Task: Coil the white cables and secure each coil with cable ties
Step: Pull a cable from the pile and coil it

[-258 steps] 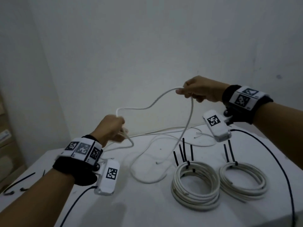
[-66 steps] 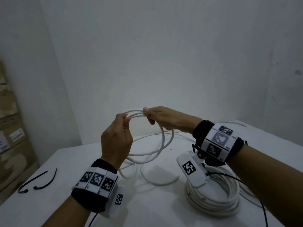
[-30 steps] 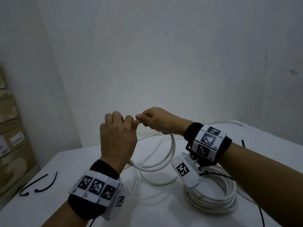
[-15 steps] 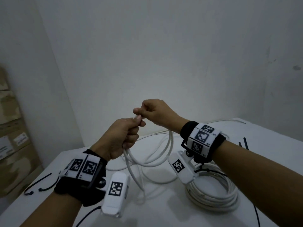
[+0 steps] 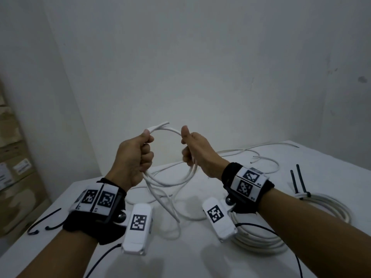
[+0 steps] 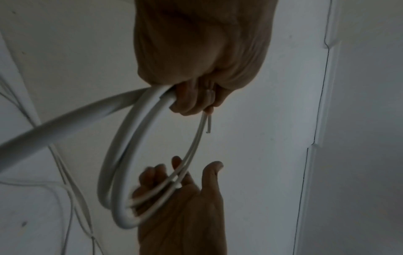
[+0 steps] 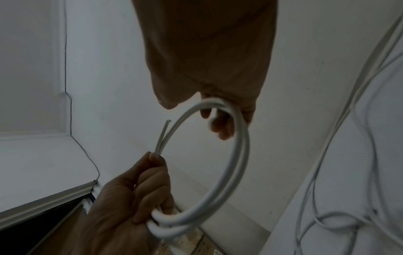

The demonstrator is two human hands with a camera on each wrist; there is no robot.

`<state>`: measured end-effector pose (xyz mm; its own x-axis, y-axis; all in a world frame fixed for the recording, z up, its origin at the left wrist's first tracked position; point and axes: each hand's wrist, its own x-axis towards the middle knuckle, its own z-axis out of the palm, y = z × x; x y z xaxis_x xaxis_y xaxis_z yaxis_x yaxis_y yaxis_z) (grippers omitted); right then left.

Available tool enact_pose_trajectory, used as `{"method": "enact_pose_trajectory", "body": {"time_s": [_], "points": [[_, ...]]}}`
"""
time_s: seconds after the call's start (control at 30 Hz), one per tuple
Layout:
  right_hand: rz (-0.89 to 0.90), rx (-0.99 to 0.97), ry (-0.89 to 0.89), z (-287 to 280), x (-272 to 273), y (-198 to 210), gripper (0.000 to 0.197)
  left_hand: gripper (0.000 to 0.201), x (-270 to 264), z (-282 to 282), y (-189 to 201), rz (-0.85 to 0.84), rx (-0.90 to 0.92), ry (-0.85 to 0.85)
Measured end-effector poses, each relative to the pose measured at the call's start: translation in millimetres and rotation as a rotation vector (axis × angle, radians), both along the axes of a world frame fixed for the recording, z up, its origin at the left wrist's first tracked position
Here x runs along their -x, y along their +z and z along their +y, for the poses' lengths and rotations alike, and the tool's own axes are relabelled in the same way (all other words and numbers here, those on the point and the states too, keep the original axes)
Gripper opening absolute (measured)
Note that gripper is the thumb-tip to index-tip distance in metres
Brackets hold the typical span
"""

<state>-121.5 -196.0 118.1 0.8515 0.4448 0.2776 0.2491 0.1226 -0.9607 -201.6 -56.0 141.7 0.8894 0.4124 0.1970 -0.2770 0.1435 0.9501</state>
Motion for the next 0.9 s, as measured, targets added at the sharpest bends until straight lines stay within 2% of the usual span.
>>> {"method": "enact_pose_trajectory", "body": {"time_s": [0.07,0.13,0.17,0.23,0.3,0.37,0.43,0.47,0.5,0.63,0.77,0.9], "points": [[-0.025,0.101,-0.05,1,1,-5,0.057,0.03,1,6,8,-0.032,0.024,0.031],[0.058,0.137,-0.12,-3,4,-18,0.058,0.031,3,13,18,-0.076,0.051,0.055],[0.121,0.18,-0.091,-5,9,-27,0.062,0.032,4,16,23,-0.097,0.062,0.061],[0.237,0.379,0.092,-7,23,-47,0.073,0.032,8,20,29,-0.124,0.081,0.066],[0.374,0.5,0.281,0,37,-65,0.075,0.033,12,21,33,-0.136,0.094,0.054],[0.575,0.401,0.369,16,44,-78,0.064,0.034,17,21,32,-0.136,0.104,0.037],[0.78,0.187,0.346,33,44,-83,0.035,0.034,23,24,30,-0.121,0.115,0.027],[0.826,0.099,0.318,41,44,-84,0.02,0.034,26,28,29,-0.11,0.119,0.031],[0.834,0.036,0.287,46,44,-84,0.012,0.034,28,33,28,-0.096,0.119,0.036],[0.723,-0.103,0.198,45,48,-69,0.012,0.033,38,56,23,-0.007,0.129,0.034],[0.648,-0.305,0.087,29,48,-49,0.028,0.033,42,67,12,0.059,0.14,-0.003],[0.589,-0.583,0.048,10,32,-13,0.016,0.032,40,68,5,0.087,0.158,-0.064]]}}
